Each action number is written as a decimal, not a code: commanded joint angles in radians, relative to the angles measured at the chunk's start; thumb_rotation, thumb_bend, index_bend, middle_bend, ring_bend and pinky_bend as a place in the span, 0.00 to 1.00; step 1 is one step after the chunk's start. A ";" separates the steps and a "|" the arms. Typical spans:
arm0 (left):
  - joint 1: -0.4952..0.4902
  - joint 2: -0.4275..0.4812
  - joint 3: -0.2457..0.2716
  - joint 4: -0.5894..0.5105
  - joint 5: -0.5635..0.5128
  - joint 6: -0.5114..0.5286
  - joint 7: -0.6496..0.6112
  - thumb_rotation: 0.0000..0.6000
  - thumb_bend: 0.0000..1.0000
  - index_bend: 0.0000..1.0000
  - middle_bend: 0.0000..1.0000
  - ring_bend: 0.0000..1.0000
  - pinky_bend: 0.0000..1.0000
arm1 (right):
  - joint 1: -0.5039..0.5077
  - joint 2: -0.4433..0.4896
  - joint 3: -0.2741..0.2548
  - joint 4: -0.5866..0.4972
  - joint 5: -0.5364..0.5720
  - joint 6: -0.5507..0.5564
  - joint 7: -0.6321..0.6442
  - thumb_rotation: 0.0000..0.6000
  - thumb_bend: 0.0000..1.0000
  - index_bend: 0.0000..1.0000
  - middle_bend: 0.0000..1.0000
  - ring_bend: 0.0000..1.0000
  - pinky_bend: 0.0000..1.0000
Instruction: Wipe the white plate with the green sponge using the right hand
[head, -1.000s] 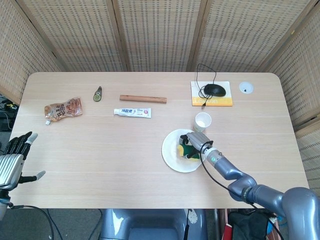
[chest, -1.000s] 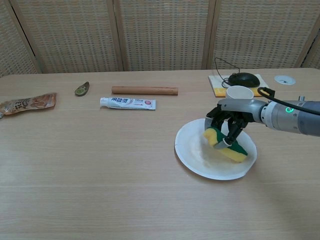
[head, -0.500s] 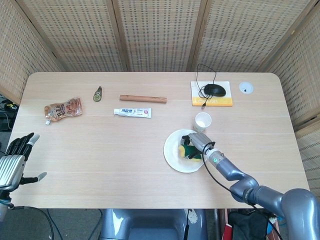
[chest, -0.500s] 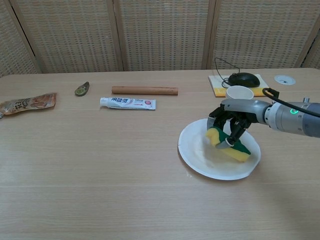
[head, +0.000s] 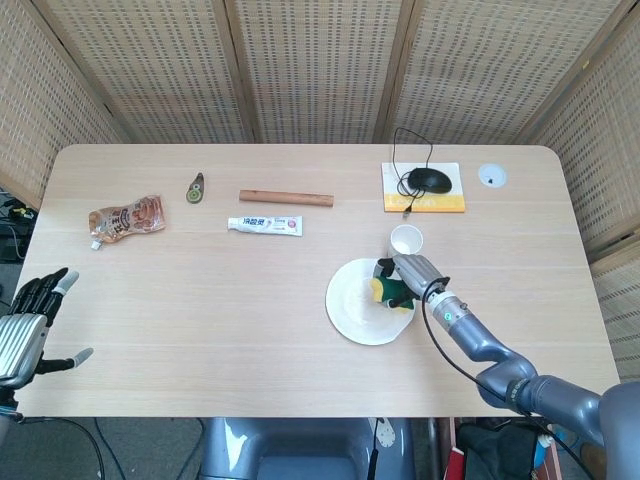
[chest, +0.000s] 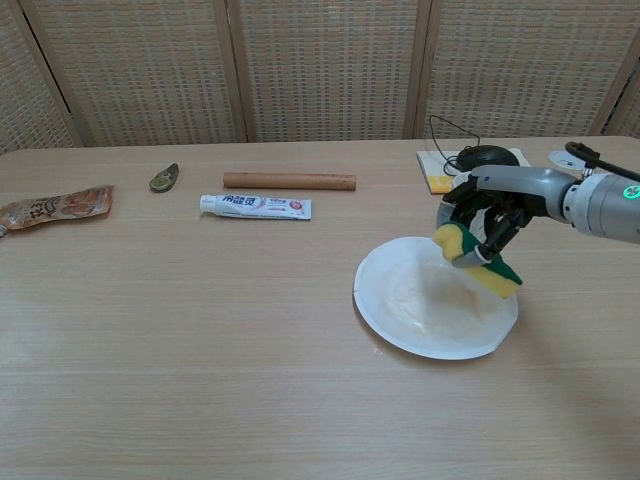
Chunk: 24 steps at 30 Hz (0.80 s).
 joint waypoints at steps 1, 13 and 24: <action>0.000 -0.001 0.000 0.000 0.000 0.000 0.000 1.00 0.00 0.00 0.00 0.00 0.00 | -0.005 -0.027 -0.008 0.029 0.006 -0.014 0.000 1.00 0.22 0.48 0.51 0.38 0.57; -0.003 -0.005 0.001 0.002 -0.003 -0.005 0.009 1.00 0.00 0.00 0.00 0.00 0.00 | -0.002 -0.093 -0.019 0.101 -0.015 -0.027 0.011 1.00 0.22 0.48 0.51 0.38 0.57; -0.003 -0.006 0.003 0.001 0.001 -0.005 0.014 1.00 0.00 0.00 0.00 0.00 0.00 | -0.013 -0.124 -0.024 0.141 -0.020 -0.033 0.031 1.00 0.22 0.48 0.51 0.38 0.57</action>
